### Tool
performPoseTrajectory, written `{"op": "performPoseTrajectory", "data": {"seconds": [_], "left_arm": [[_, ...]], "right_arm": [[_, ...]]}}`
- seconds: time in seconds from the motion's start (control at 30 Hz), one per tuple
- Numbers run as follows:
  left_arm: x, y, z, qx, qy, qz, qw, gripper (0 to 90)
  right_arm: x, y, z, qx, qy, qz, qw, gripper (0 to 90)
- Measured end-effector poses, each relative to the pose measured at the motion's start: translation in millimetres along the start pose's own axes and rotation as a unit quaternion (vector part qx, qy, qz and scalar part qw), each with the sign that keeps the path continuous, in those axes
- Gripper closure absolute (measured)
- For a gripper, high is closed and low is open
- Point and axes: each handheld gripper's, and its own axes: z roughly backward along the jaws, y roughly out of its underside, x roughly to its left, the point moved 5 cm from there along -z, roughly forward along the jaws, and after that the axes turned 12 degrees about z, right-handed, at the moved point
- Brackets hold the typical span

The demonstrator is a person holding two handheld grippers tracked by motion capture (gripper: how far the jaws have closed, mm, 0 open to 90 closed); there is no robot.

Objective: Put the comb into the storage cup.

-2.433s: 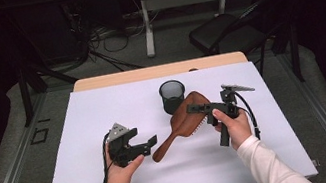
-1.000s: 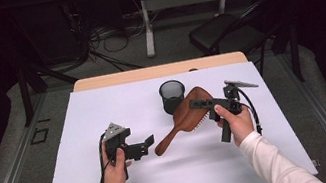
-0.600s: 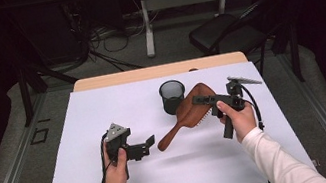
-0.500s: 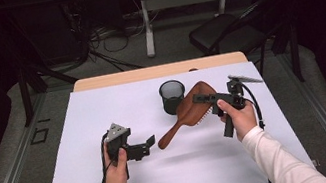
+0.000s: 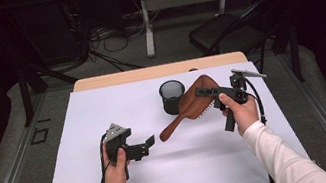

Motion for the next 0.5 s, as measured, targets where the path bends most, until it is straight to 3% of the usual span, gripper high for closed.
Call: {"op": "performPoseTrajectory", "data": {"seconds": [0.5], "left_arm": [[0.4, 0.3, 0.4, 0.001, 0.001, -0.001, 1.0000, 1.3]], "right_arm": [[4.9, -20.3, -2.7, -0.004, 0.016, 0.005, 0.9999, 48.5]]}}
